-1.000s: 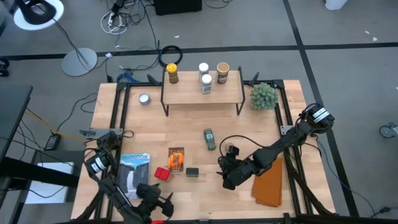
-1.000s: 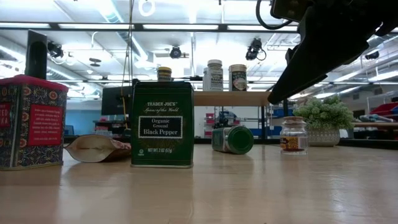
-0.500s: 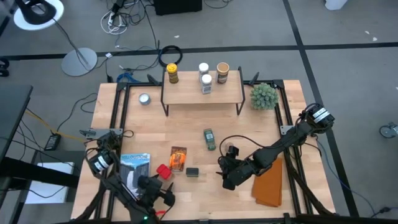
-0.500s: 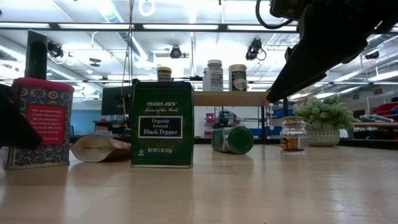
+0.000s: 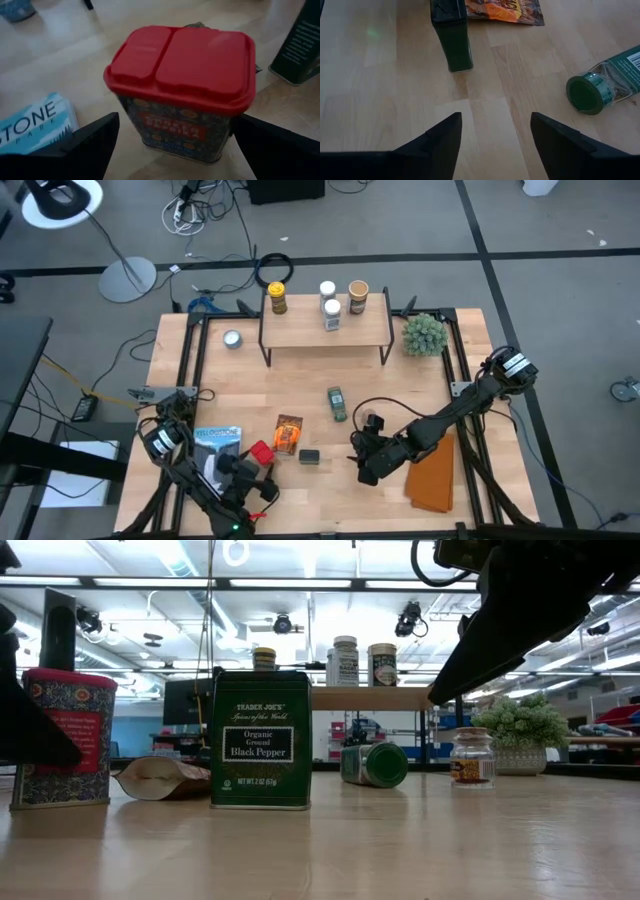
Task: Shelf spices
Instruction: Put the red can seasoning on the shelf
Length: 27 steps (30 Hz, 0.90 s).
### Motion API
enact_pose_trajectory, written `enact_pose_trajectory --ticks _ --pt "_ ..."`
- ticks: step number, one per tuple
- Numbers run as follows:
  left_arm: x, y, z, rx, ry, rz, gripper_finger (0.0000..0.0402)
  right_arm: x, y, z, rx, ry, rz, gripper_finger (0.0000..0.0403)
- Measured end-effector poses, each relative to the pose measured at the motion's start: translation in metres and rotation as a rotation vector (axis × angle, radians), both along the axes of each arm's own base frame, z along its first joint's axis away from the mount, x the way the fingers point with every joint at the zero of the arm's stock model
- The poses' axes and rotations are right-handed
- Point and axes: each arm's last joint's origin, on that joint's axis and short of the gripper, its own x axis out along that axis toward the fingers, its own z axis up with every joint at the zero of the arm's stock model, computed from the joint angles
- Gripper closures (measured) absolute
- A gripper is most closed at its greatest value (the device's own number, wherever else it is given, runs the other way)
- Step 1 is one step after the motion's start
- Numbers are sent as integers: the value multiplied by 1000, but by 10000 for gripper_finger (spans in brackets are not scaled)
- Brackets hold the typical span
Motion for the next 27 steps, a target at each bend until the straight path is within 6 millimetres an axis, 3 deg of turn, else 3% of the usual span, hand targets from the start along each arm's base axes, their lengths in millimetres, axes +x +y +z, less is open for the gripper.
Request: enact_pose_trajectory --ticks 8,20,27 --pt "7 2 1 61 -29 -83 12 0 0 0 0 0 0 169" --pt "11 -4 -3 -6 -80 -82 13 2 -2 1 6 -9 -9 173" --pt "16 -12 -3 -60 -101 -108 51 1 1 1 6 -10 0 173"
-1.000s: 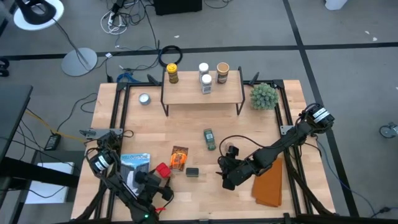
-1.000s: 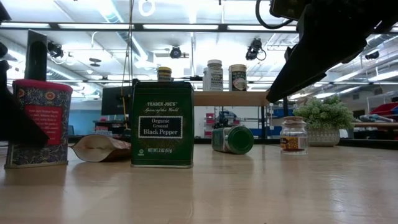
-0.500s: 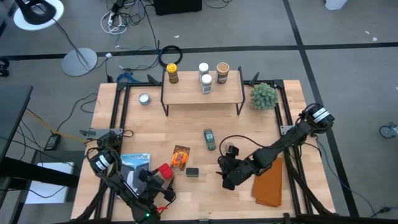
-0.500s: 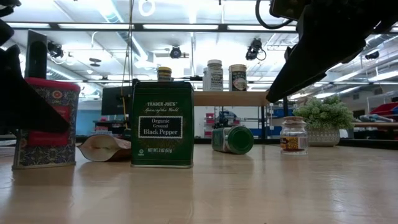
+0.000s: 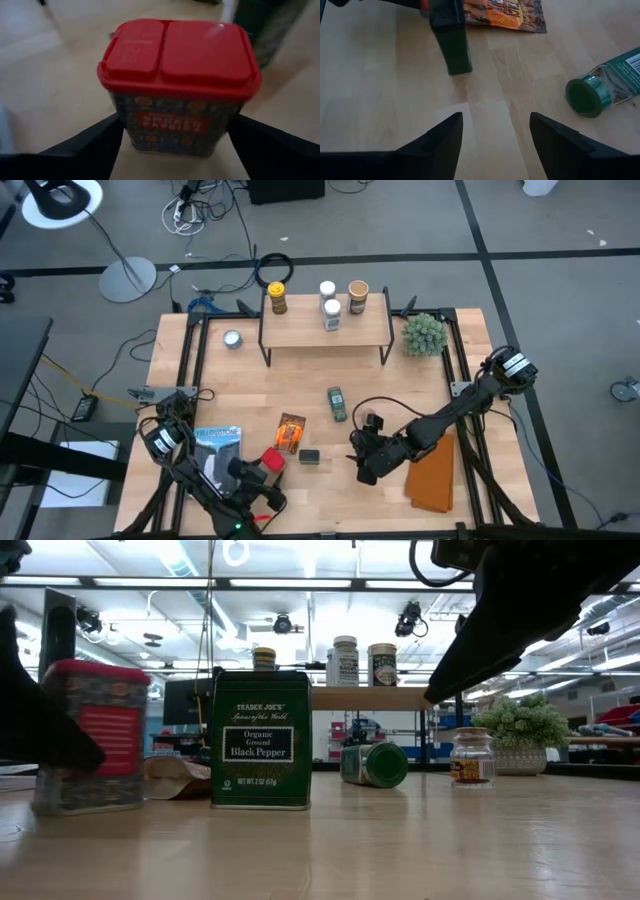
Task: Shelf spices
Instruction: Put the red can seasoning on the shelf
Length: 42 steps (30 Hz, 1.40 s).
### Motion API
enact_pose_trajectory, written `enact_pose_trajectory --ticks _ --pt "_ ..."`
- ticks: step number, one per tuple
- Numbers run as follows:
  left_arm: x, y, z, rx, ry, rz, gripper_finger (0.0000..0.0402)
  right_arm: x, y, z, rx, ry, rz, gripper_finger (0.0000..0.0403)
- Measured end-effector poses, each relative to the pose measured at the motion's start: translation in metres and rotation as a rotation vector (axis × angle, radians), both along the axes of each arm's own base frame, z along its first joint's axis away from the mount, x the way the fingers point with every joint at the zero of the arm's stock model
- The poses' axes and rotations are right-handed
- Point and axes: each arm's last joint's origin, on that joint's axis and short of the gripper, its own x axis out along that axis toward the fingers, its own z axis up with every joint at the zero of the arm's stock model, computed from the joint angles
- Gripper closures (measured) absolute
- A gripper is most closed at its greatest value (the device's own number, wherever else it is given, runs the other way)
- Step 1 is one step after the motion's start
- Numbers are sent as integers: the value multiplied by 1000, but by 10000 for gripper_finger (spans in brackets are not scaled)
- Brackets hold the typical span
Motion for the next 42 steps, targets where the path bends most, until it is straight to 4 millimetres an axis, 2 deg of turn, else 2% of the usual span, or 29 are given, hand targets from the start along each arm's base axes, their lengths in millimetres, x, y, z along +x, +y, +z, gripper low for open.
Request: enact_pose_trajectory --ticks 7,20,25,37,42 --pt "5 -7 6 -11 16 -30 83 -4 6 0 1 0 22 172" --pt "5 -9 5 -84 37 5 73 -6 11 0 8 -2 32 172" --pt "3 -12 6 -100 48 3 73 -5 12 1 70 -23 -8 172" --pt "-14 -41 45 -58 81 -71 74 -5 14 2 110 -22 -3 174" --pt "-18 -41 47 -46 114 -67 74 -4 14 3 124 -40 -4 174"
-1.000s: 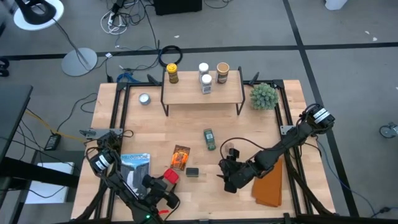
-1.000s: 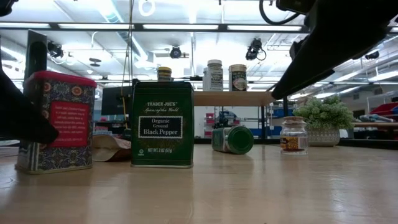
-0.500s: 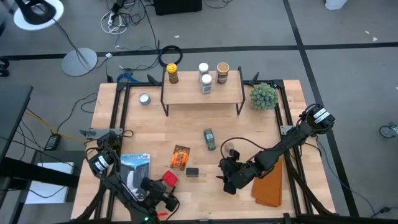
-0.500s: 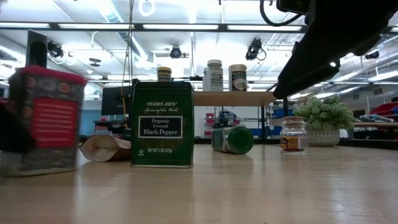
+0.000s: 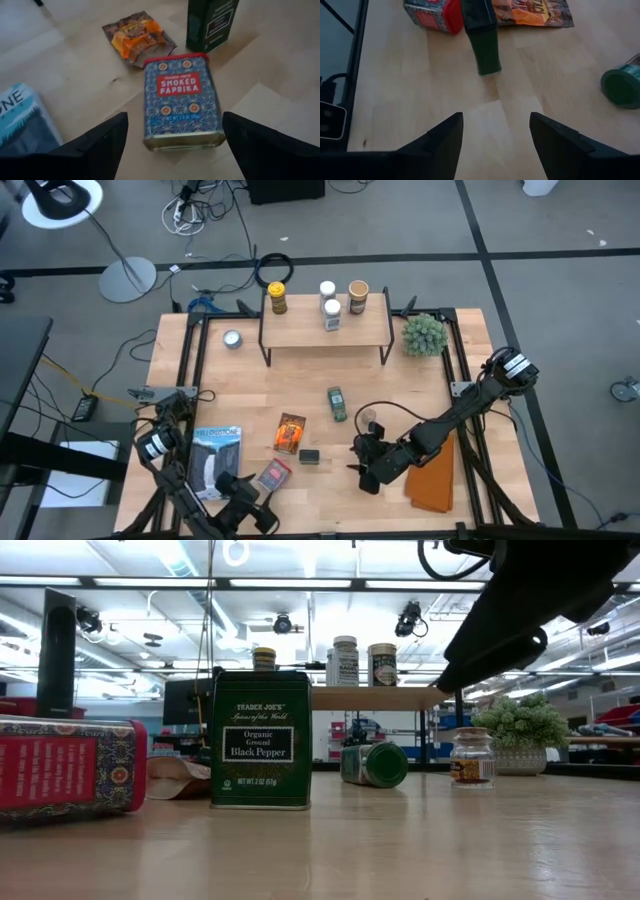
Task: Shelf spices
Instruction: Put the red can seasoning on the shelf
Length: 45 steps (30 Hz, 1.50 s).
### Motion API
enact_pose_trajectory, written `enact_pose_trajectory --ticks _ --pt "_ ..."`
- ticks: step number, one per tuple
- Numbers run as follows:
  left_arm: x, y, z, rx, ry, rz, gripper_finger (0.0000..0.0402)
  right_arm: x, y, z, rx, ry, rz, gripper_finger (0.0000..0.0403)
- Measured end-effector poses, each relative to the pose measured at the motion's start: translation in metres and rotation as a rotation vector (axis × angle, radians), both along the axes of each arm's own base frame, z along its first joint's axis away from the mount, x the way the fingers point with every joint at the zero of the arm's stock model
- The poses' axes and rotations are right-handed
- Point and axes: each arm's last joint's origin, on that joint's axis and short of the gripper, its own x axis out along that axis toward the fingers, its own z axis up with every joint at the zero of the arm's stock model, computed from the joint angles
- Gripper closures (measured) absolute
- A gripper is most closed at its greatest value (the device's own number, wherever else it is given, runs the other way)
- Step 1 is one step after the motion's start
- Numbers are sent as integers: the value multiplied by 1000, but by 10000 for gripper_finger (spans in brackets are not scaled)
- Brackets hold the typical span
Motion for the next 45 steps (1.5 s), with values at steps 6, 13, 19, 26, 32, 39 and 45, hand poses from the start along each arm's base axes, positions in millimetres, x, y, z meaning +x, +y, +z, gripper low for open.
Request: enact_pose_trajectory --ticks 6,13,19,26,32,39,45 --pt "-4 2 2 -5 -38 48 74 1 1 1 30 -12 -14 174" --pt "-23 -3 12 33 -220 22 74 0 1 1 40 -5 -3 174" --pt "-22 2 30 56 -289 -30 74 1 2 1 40 -6 -2 174" --pt "-5 34 71 131 -210 -78 74 7 -3 4 16 -49 22 174" --pt "-1 91 118 293 -153 -147 74 18 -11 10 -18 -116 45 174" --pt "-23 154 143 383 -171 -137 74 33 -29 17 -78 -197 49 174" --pt "-35 167 127 341 -181 -156 74 47 -38 32 -60 -260 65 174"
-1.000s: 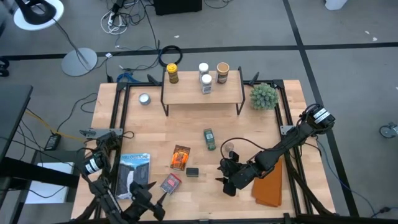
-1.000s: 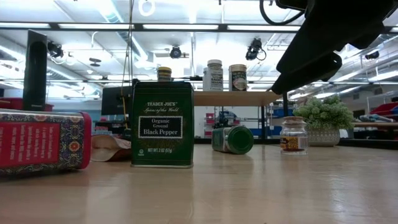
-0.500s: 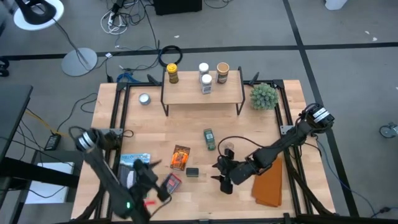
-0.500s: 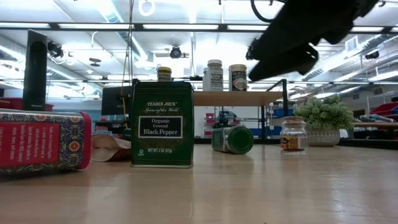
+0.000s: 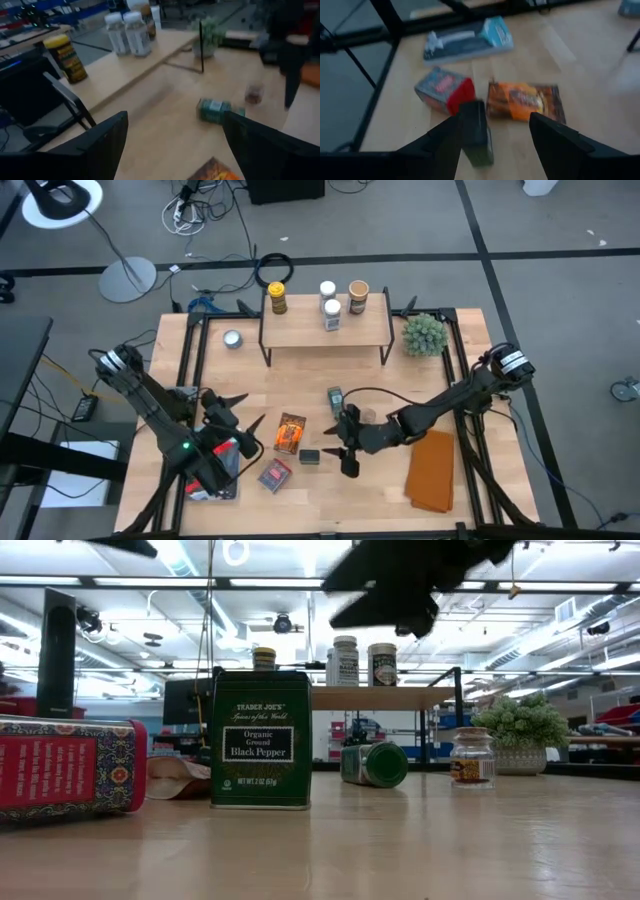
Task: Shelf spices
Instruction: Put the red can seasoning on the shelf
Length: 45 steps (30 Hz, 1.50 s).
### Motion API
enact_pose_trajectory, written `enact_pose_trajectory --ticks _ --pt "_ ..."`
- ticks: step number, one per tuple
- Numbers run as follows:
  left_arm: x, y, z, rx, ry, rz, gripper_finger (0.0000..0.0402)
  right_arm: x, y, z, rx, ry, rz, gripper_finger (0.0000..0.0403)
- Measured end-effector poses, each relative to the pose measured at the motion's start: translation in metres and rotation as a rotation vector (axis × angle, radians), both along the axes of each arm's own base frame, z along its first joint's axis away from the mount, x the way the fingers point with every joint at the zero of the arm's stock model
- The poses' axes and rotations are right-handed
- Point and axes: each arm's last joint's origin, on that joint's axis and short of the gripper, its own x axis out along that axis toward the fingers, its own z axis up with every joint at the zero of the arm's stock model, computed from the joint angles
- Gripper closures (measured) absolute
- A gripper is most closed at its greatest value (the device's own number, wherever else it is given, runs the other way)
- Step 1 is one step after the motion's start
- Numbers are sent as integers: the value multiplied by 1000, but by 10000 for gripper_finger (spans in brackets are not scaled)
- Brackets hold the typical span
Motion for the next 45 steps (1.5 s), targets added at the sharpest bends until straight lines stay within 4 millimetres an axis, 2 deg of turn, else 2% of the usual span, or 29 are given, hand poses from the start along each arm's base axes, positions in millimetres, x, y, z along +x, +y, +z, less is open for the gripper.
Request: enact_pose_trajectory --ticks 4,8,13,22,27,34,38,42,45 --pt "-3 4 -5 -13 27 -12 74 10 0 20 -5 -55 8 174" --pt "0 10 -5 47 71 -9 73 18 0 41 0 -115 5 174" --pt "8 22 -3 138 137 13 73 23 1 56 67 -160 -20 174" --pt "47 46 -3 289 448 -47 73 22 2 57 145 -160 -49 174" --pt "74 52 1 305 581 -275 73 22 4 57 175 -160 -59 174" --pt "100 55 13 283 502 -583 74 20 6 55 269 -139 -99 174" --pt "106 58 14 217 461 -721 74 16 7 49 309 -102 -206 174" --pt "99 70 13 158 350 -794 74 9 12 43 313 -73 -317 174" --pt "81 83 9 139 229 -817 74 3 18 40 333 -69 -373 174"
